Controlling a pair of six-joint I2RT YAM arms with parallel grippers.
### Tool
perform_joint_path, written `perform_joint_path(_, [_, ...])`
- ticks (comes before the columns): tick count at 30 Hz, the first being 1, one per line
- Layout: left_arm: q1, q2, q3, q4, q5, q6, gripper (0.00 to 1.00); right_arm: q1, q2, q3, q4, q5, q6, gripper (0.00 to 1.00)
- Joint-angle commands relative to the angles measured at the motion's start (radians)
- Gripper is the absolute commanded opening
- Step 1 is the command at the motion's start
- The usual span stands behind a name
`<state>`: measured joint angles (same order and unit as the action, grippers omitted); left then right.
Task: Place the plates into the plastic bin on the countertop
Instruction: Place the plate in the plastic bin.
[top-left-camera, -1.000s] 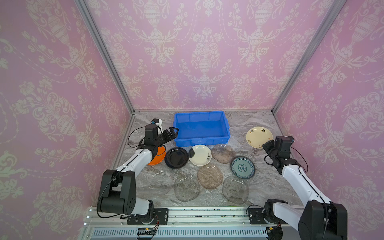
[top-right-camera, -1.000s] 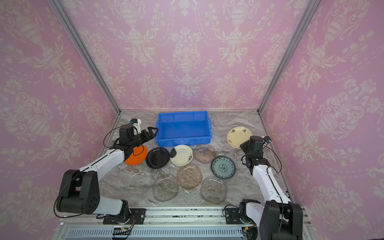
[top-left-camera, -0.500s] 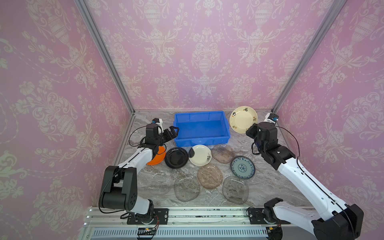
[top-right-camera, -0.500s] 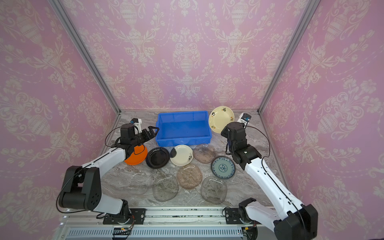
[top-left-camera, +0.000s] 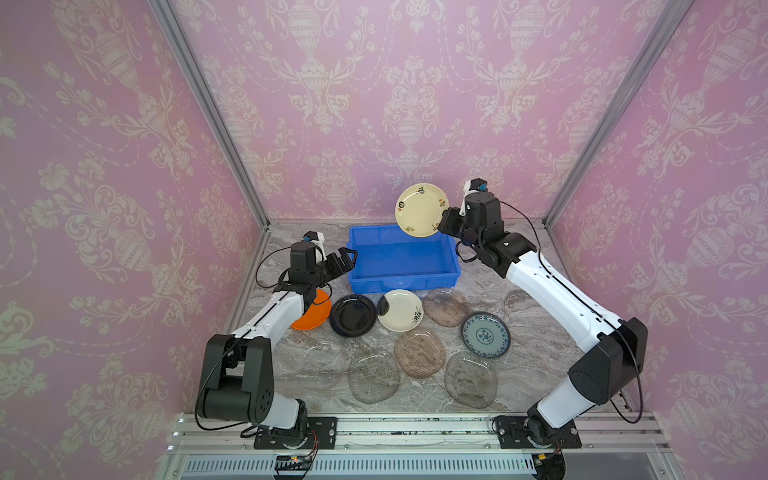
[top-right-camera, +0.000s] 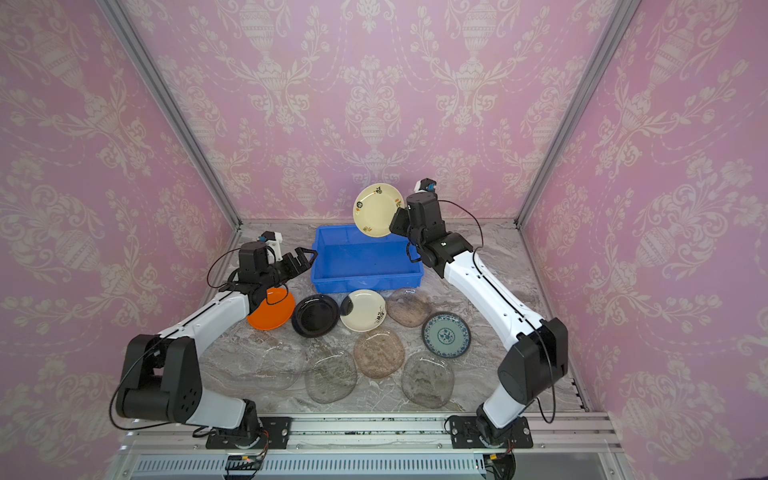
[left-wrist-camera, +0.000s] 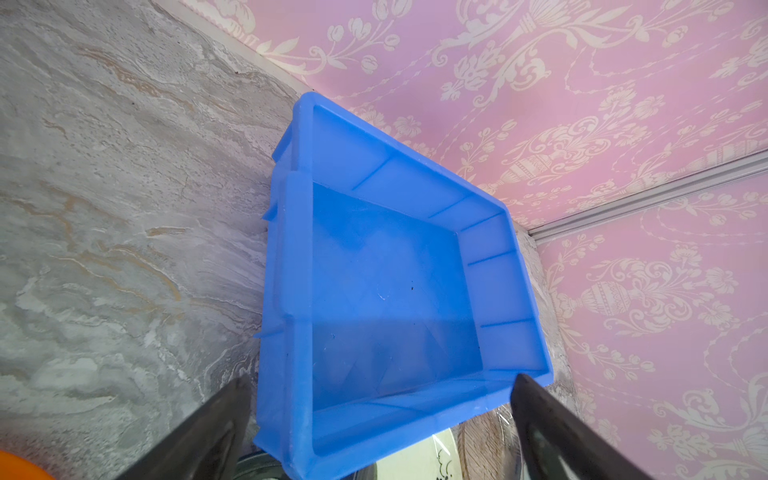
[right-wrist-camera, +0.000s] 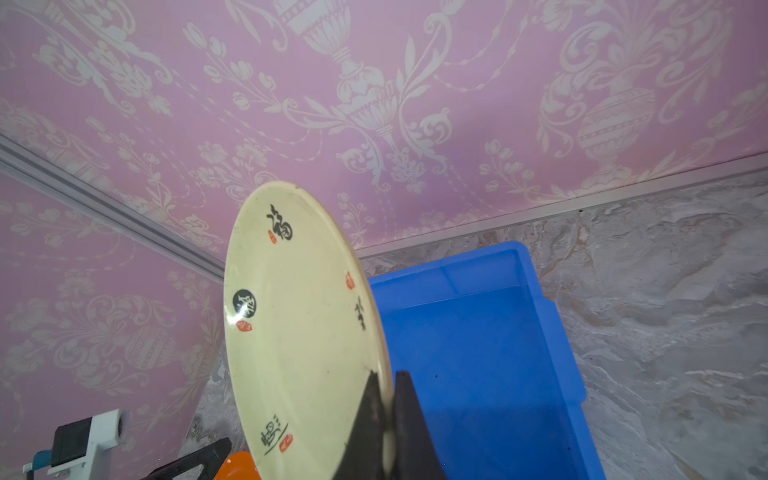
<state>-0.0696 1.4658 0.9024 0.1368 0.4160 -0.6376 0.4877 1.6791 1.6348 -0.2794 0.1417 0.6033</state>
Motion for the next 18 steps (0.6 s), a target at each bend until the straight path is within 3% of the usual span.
perform_joint_path(1, [-0.004, -0.037, 0.032, -0.081, -0.028, 0.052, 0.99, 0.022, 0.102, 0.089, -0.092, -0.161, 0.056, 0.00])
perform_joint_path(10, [-0.004, -0.056, 0.026, -0.121, -0.060, 0.081, 0.99, 0.037, 0.309, 0.137, -0.013, -0.257, 0.140, 0.00])
perform_joint_path(18, [-0.004, -0.030, 0.017, -0.111, -0.043, 0.071, 0.99, 0.039, 0.542, 0.288, -0.021, -0.314, 0.152, 0.00])
